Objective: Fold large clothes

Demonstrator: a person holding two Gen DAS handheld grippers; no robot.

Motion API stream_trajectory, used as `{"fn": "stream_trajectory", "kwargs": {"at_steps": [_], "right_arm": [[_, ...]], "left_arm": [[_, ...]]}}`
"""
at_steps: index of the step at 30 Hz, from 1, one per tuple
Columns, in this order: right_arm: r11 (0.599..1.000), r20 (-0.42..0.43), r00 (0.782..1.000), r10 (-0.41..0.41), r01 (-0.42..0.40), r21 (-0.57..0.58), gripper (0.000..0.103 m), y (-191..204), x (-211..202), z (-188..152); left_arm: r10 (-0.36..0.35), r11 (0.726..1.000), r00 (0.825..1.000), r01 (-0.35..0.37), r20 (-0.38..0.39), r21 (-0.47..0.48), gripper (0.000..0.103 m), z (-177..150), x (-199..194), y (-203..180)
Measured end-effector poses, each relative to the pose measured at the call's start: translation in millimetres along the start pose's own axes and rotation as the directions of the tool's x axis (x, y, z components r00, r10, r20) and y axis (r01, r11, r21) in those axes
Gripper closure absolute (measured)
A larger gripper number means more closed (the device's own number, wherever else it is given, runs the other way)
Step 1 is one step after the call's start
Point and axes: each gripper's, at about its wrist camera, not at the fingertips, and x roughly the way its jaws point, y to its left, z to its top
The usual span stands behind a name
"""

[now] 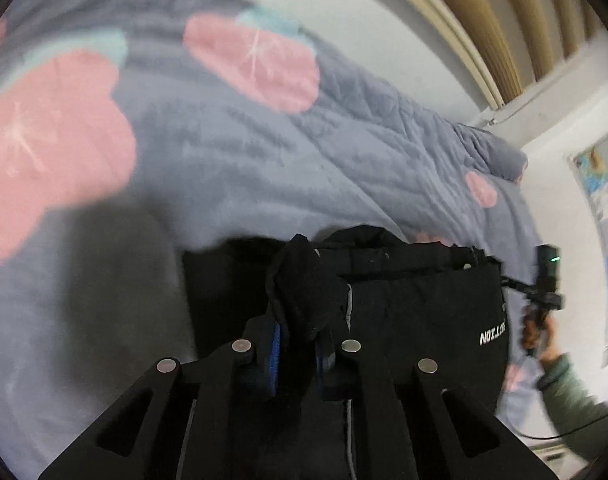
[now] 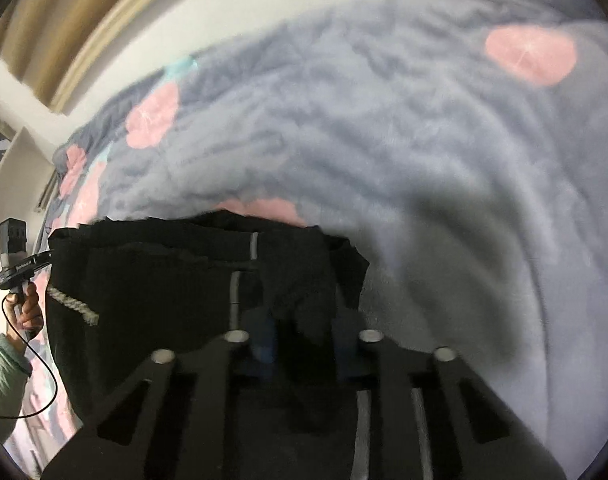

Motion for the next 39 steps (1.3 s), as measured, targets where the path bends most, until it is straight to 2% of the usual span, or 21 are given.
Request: {"fn": "stream_trajectory", "kwargs": {"at_steps": [3,6,8,10,14,16,19,21,24,26,27,28,29,31,33,36,39], "right_arm": [[0.998,0.091,0.994,-0.053,0.057,-0.032,0.084,13,-38,1],[0.991,0.159,0.983,-0.090,0.105,-0.087,0.085,31,-61,19],[0.976,0.193,0.969,-0.152,0.178,-0.122,0.085,45,-58,39],[0.970,0.190,0.963,-0.190,0.214,-0.117,0.085,46,-43,55],[0.949,0.106,0.953,-0.285,0.296,-0.107,0.085,37,19,75],[0.944,0.019,0.951,-0.310,0.310,-0.111,0.085,30,59,74],[0.950,-0.087,0.949,-0.303,0.293,-0.109,0.085,18,100,63],[0.950,-0.110,0.946,-0.304,0.294,-0.101,0.083,13,112,58],[0.953,-0.117,0.947,-0.301,0.295,-0.061,0.081,6,114,59],[0.957,-0.120,0.949,-0.291,0.289,-0.037,0.071,2,111,59],[0.960,-0.118,0.953,-0.278,0.278,-0.013,0.068,-1,105,59],[0.962,-0.116,0.956,-0.271,0.274,0.011,0.060,-3,99,58],[0.964,-0.110,0.960,-0.257,0.262,0.037,0.057,-5,91,57],[0.973,-0.072,0.975,-0.211,0.217,0.082,0.057,-7,68,52],[0.976,-0.030,0.979,-0.200,0.202,0.082,0.057,1,41,47],[0.976,0.032,0.976,-0.217,0.215,0.045,0.055,21,1,37],[0.982,0.060,0.980,-0.189,0.187,0.026,0.055,44,-29,23]], "left_arm": [[-0.005,1.000,0.995,0.008,0.098,-0.030,0.092,-3,-37,-4],[-0.039,0.998,0.983,0.047,0.177,-0.039,0.092,4,-70,-10],[-0.009,1.000,0.979,0.014,0.204,-0.024,0.092,14,-78,-17],[0.040,0.999,0.974,-0.031,0.222,-0.045,0.092,31,-73,-17],[0.158,0.983,0.975,-0.139,0.158,-0.121,0.091,51,-29,5],[0.238,0.964,0.969,-0.229,0.063,-0.133,0.091,53,11,20],[0.282,0.947,0.958,-0.286,-0.047,-0.148,0.089,44,53,39],[0.322,0.935,0.944,-0.329,-0.075,-0.130,0.087,40,68,41],[0.402,0.910,0.911,-0.408,-0.092,-0.067,0.078,42,79,34],[0.439,0.894,0.893,-0.445,-0.096,-0.046,0.067,45,78,31],[0.458,0.885,0.884,-0.463,-0.095,-0.042,0.056,47,75,31],[0.464,0.882,0.882,-0.469,-0.086,-0.049,0.052,47,68,31],[0.450,0.889,0.890,-0.454,-0.076,-0.065,0.052,47,59,31],[0.398,0.909,0.916,-0.400,-0.043,-0.120,0.051,47,31,35],[0.372,0.918,0.928,-0.369,-0.005,-0.145,0.051,46,7,36],[0.392,0.916,0.917,-0.383,0.067,-0.118,0.051,45,-29,18],[0.411,0.911,0.901,-0.408,0.138,-0.049,0.051,33,-62,-14]]}}
